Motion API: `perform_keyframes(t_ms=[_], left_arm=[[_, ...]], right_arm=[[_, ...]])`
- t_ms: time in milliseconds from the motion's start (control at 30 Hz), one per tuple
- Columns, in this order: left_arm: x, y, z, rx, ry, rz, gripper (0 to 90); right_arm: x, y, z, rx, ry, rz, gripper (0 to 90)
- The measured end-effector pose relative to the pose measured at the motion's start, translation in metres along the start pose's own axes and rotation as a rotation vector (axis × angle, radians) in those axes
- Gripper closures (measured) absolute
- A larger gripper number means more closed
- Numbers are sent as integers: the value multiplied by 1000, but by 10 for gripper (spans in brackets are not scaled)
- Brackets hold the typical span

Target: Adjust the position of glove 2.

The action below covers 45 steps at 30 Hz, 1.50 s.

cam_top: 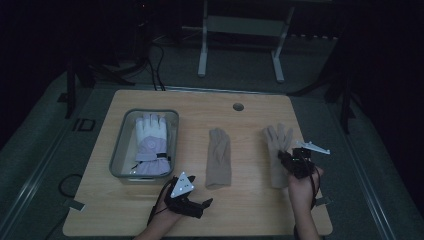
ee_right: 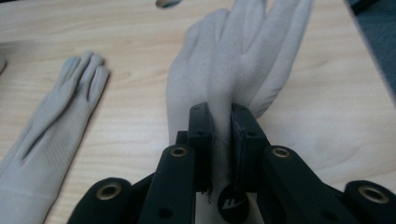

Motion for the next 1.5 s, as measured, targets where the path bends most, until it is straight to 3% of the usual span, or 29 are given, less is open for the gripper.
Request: perform_keyframes(t_ms=[333,500,633,700,800,867,1067,1167,1500], left_arm=[[0,0,0,-1,-2,-3,25],[0,0,-1,1,-7,1,25],[0,0,-1,-1,-5,-5,25],[0,0,-1,-3,-5,-6,25],[0,0,-1,1,-7,-4,25],[0,0,-1,2,-6,-4,25],[0,0,-1,4,-4,4,25],[0,0,-1,3,-3,4,25],[0,0,-1,7,-3,4,25]], right_arm=[[29,-27,-13,53,3,87,783],[43,-40,-19,48,2,123,758],[40,-38,-15,39,15,111,612],[35,-33,-12,24,52,92,511],[27,-26,-12,-15,108,56,463],[25,-23,-13,-31,178,61,465],[24,-21,-15,-145,318,78,496],[25,-25,-14,-154,382,88,485],[33,-43,-21,-131,380,110,454]])
Point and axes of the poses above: each handheld gripper's, and its own axes: y roughly backward along the jaws, x roughly out of its underside, z roughly to its left, the point moved 9 cm from there along -y, roughly forward along the jaws, and after that the axes turned 3 degrees about y, right-handed, at the moved point
